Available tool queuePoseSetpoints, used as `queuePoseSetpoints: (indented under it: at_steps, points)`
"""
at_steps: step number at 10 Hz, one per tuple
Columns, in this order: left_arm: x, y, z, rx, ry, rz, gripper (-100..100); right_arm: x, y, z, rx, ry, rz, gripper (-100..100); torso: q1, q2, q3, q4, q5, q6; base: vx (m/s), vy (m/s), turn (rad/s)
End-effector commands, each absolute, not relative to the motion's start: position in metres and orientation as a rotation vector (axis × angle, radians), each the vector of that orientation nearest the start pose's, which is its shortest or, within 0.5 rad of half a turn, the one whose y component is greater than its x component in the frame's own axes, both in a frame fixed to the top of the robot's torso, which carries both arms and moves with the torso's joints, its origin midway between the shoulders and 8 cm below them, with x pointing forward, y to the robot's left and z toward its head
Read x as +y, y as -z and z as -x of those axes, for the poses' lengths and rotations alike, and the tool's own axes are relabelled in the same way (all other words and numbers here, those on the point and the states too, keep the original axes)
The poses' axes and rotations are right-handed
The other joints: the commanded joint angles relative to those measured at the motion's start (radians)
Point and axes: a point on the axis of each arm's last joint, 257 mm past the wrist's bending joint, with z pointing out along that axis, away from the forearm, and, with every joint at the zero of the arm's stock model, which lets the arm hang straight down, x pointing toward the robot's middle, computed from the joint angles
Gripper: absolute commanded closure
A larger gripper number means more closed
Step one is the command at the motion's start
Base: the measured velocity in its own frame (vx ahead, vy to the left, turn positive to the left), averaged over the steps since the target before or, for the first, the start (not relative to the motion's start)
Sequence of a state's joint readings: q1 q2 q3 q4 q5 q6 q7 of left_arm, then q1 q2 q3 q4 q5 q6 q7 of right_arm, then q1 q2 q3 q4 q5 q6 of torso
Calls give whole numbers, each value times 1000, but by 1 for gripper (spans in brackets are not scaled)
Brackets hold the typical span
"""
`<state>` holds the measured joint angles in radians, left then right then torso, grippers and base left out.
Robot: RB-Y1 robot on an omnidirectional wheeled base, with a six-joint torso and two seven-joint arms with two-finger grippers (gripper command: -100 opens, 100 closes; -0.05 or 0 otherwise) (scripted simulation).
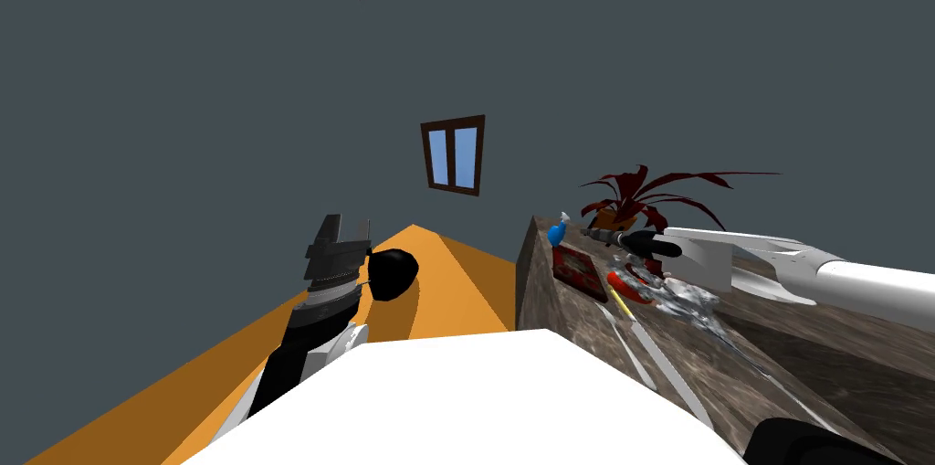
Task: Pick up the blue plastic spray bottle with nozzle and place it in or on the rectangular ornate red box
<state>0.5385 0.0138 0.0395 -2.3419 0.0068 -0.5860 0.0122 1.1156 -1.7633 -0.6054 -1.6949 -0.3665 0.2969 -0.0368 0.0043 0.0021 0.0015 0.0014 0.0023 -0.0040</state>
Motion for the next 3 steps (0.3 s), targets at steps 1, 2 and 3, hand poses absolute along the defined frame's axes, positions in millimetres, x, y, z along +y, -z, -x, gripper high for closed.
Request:
queuePoseSetpoints:
  at_steps: [1,2,3]
  points:
    - [287,-56,-311,539,1292,555,0,-660,91,-412,2016,300,-496,0,0,0,0,0,0,0,0,0,0]
    - [287,-56,-311,539,1292,555,0,-660,91,-412,2016,300,-496,0,0,0,0,0,0,0,0,0,0]
    - [287,-56,-311,539,1292,555,0,-660,91,-412,2016,300,-496,0,0,0,0,0,0,0,0,0,0]
